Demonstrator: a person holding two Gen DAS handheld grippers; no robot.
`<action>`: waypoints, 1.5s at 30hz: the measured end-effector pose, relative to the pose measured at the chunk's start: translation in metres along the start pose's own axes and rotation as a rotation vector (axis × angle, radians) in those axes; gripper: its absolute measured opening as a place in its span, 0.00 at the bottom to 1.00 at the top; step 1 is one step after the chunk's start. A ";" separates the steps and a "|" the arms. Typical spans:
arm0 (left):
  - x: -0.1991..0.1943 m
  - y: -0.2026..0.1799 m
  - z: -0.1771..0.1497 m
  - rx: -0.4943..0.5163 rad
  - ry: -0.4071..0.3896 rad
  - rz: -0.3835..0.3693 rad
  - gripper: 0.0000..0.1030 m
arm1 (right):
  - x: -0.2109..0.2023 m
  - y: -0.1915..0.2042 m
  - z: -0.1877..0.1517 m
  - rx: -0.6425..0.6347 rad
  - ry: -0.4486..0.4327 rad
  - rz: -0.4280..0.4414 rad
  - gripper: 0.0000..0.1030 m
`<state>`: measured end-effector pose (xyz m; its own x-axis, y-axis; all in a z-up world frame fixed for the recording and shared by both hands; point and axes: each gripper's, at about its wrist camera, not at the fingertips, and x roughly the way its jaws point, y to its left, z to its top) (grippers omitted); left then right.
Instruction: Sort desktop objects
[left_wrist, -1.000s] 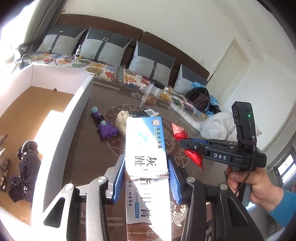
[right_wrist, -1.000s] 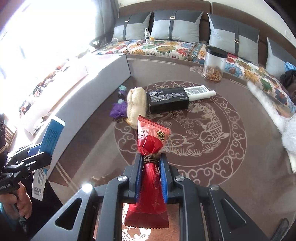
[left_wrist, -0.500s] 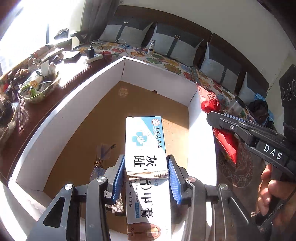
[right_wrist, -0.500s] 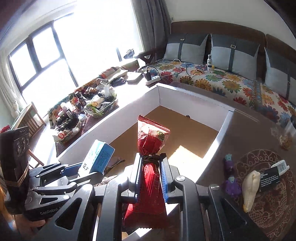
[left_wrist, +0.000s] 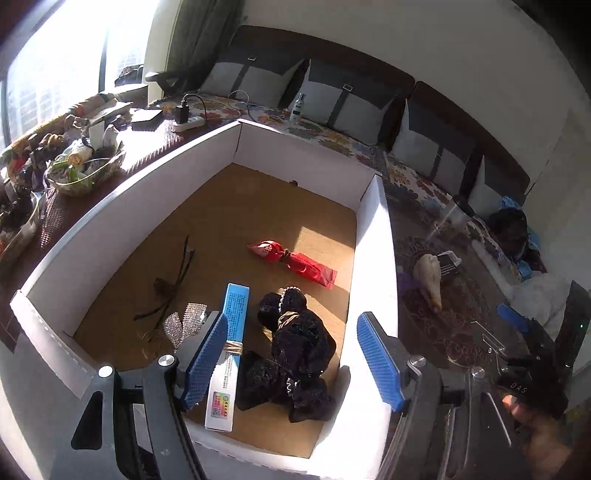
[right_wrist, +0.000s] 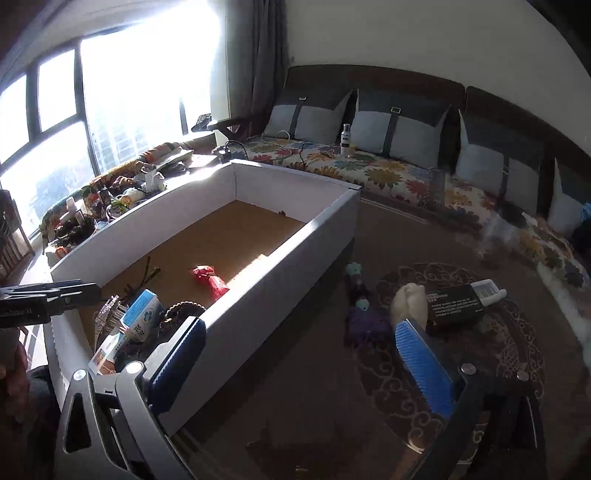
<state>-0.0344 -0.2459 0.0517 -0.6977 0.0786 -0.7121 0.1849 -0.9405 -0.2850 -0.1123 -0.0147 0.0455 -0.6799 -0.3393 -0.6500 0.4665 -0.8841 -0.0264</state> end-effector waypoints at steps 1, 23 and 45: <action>-0.005 -0.016 -0.003 0.026 -0.011 -0.024 0.69 | -0.005 -0.020 -0.019 0.013 0.018 -0.041 1.00; 0.155 -0.220 -0.105 0.329 0.210 -0.004 0.92 | -0.022 -0.163 -0.168 0.151 0.195 -0.336 1.00; 0.190 -0.234 -0.096 0.442 0.172 0.019 1.00 | -0.013 -0.188 -0.175 0.295 0.234 -0.260 1.00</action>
<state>-0.1436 0.0205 -0.0784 -0.5650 0.0789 -0.8213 -0.1418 -0.9899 0.0025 -0.0925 0.2119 -0.0737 -0.5908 -0.0422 -0.8057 0.0929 -0.9956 -0.0159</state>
